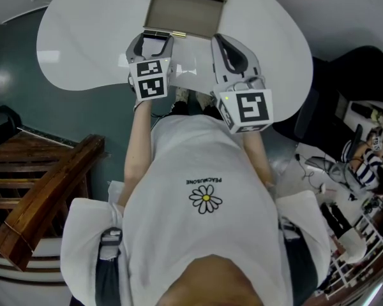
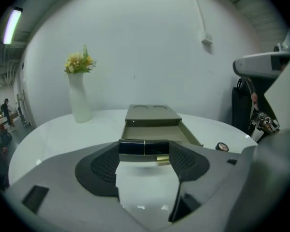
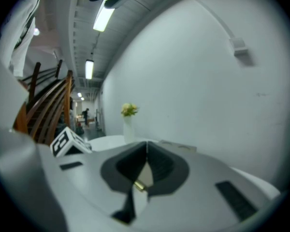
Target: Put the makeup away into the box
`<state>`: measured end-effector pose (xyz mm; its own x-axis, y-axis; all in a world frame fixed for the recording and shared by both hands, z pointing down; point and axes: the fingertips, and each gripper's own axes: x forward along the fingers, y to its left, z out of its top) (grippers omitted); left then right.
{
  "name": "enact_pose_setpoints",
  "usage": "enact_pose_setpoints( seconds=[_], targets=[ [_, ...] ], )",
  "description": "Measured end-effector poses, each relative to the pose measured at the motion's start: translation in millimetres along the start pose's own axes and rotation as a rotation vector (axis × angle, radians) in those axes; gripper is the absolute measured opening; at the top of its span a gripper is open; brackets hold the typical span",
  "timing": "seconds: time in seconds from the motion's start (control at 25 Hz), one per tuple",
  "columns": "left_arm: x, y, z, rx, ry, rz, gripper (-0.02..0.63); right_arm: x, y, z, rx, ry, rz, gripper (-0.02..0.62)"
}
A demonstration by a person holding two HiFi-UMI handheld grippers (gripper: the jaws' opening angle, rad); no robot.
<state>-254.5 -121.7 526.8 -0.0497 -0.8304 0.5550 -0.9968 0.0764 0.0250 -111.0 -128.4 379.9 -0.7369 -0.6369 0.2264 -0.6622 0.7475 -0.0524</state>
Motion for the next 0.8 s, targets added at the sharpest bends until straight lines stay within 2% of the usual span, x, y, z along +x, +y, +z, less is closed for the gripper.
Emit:
enact_pose_setpoints(
  seconds=[0.2,0.32,0.44,0.56,0.64,0.8],
  targets=[
    [-27.0,-14.3,64.4,0.009,-0.171,-0.046,0.330,2.2,5.5,7.4,-0.003,-0.018,0.010,0.031],
    [-48.3,-27.7,99.7,-0.031,-0.291,-0.120,0.330,1.7,4.7,10.5,-0.004,-0.028,0.008,0.031],
    [-66.0,-30.8,123.5,-0.054,-0.406,-0.134,0.330,0.2,3.2,12.3,-0.002,-0.037,0.003,0.031],
    [-73.7,-30.9,129.7,-0.035,-0.466,-0.120,0.330,-1.3,1.4,12.7,0.000,-0.044,-0.001,0.031],
    [-78.3,-29.2,130.5,-0.050,-0.492,-0.107,0.330,-2.8,0.1,13.4,-0.001,-0.047,-0.002,0.031],
    [-80.8,-26.2,131.7,-0.074,-0.503,-0.102,0.330,-4.8,-0.6,14.3,-0.007,-0.048,-0.002,0.031]
  ],
)
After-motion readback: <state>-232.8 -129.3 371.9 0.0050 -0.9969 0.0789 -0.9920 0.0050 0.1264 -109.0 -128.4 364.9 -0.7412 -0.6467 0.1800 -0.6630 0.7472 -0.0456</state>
